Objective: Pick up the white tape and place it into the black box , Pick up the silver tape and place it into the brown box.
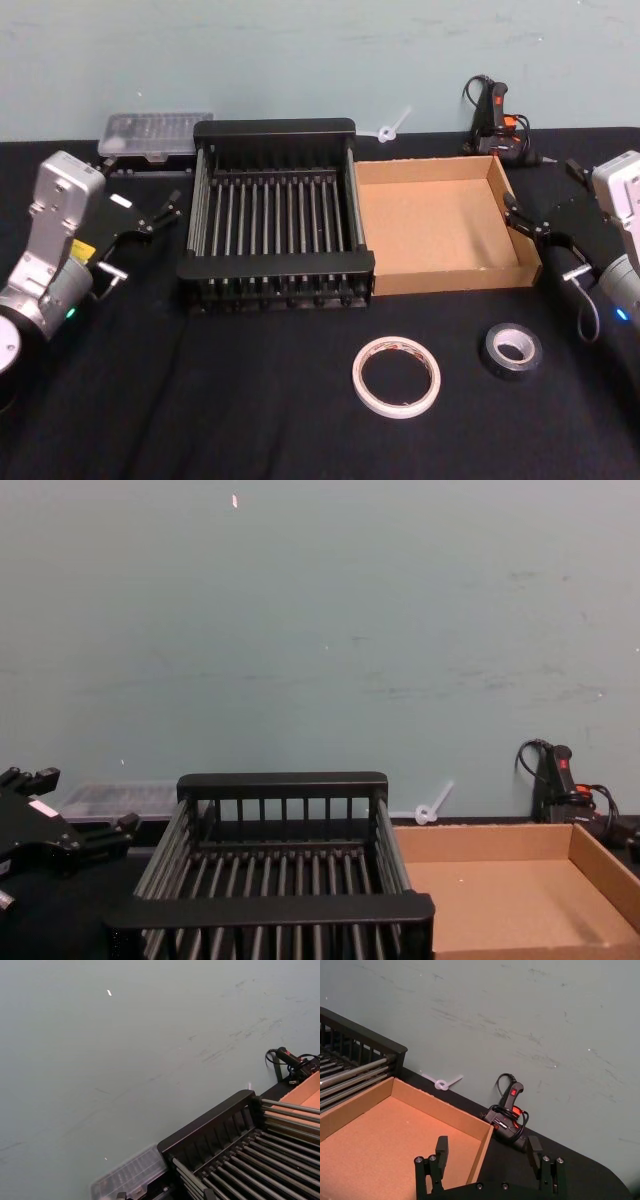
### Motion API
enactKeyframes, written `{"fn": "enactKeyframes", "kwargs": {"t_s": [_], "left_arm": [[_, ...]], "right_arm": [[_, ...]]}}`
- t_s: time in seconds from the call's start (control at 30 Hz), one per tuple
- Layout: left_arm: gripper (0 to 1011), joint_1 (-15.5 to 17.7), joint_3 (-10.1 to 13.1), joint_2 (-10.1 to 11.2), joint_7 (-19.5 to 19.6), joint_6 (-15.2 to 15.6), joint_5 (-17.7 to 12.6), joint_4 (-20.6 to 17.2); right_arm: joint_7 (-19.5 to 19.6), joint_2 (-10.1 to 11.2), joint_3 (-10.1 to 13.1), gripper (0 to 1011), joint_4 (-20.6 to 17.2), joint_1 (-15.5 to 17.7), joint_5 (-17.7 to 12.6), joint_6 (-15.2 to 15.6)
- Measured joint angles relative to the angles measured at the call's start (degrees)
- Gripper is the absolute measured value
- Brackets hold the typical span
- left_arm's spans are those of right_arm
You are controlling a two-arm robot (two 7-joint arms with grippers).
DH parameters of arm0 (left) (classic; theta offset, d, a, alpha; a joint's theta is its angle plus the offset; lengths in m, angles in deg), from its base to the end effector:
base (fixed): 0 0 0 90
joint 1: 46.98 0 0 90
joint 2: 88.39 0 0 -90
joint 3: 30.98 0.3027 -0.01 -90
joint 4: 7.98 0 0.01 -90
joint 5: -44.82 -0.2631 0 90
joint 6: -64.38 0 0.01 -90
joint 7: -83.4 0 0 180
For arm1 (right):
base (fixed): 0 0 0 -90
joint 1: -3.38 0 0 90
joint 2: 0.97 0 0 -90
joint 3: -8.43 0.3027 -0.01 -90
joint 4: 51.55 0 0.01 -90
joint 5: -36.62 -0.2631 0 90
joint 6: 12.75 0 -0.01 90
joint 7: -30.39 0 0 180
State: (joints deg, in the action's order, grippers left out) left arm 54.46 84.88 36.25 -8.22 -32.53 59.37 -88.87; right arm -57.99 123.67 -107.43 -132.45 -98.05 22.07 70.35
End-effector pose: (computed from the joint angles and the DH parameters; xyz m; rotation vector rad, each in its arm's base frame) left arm 0.3170 0.1020 -0.3038 0.3043 -0.2850 1.2481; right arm 0.3170 -0.1020 -0.3038 -0.3045 -0.2849 -1.2480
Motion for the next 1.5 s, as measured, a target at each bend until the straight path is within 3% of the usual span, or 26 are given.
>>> {"fn": "enactKeyframes", "kwargs": {"t_s": [1.5], "left_arm": [[1001,0.0,0.0,0.0,0.0,0.0,0.0,0.0]], "right_arm": [[0.0,0.0,0.0,1002,0.0,0.0,0.0,0.0]]}}
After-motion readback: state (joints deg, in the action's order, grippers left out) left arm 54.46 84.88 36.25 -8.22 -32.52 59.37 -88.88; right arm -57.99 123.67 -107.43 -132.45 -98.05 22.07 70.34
